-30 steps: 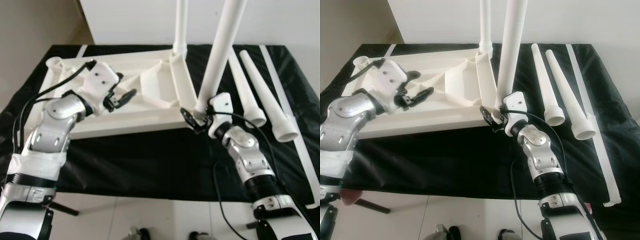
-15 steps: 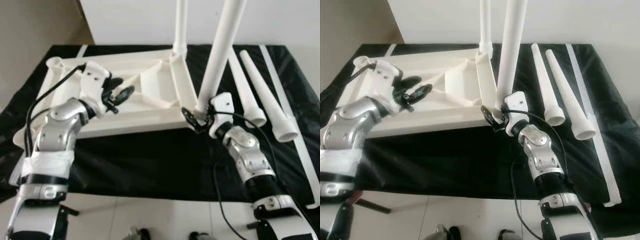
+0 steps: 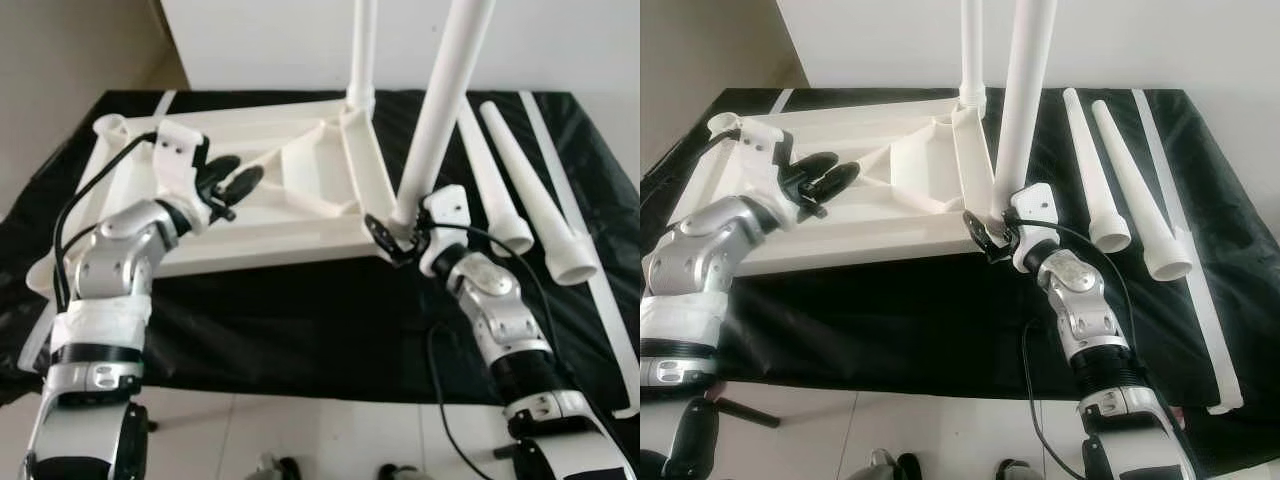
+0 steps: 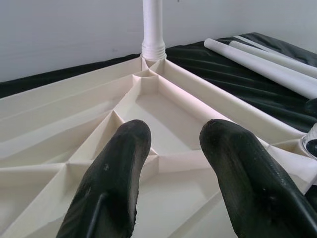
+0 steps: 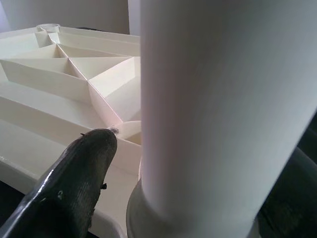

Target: Building children table

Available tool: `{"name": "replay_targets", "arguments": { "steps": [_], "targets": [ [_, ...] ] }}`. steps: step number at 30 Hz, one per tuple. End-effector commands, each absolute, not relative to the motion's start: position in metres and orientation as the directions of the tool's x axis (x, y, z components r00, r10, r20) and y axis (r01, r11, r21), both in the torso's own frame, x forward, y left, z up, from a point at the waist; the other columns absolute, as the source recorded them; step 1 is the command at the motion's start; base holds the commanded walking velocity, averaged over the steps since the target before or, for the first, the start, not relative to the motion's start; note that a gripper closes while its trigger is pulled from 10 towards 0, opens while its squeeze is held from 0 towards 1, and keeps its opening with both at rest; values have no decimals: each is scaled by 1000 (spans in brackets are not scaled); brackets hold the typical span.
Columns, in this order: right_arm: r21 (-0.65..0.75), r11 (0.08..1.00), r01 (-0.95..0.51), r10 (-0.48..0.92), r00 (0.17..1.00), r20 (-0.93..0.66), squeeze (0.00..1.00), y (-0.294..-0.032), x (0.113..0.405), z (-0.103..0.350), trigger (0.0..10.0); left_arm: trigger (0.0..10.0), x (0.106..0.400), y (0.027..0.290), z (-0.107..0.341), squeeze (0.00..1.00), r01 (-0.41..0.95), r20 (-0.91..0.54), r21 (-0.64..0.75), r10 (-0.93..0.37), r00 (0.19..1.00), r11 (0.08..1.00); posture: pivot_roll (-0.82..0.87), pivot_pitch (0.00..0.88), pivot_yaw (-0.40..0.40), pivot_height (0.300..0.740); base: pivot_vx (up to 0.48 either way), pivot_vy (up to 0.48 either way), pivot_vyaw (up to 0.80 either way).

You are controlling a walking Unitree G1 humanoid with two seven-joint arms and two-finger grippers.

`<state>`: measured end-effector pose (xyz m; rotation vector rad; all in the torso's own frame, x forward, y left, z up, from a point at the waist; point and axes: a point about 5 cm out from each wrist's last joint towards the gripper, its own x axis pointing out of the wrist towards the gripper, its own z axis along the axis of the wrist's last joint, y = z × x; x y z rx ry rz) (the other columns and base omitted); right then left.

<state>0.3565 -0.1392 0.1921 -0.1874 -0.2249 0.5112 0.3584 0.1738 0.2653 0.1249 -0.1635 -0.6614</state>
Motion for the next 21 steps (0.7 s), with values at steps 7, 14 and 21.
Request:
{"name": "replay_targets", "arguments": {
  "steps": [7, 14, 21],
  "targets": [
    [-214, 856, -470, 507, 844, 174, 0, -136, 355, 190, 10000, 0, 365, 185, 270, 0, 450, 147, 87, -458, 876, 889, -54, 152, 80, 740, 0, 0, 0],
    [-208, 859, -468, 504, 845, 180, 0, -135, 355, 190, 10000, 0, 353, 166, 260, 0, 491, 102, 410, -573, 813, 769, -57, 153, 82, 740, 0, 0, 0],
    [-208, 861, -465, 501, 847, 179, 0, -136, 355, 190, 10000, 10000, 354, 163, 254, 0, 490, 52, 474, -579, 814, 732, -61, 160, 83, 740, 0, 0, 0]
  ]
}}
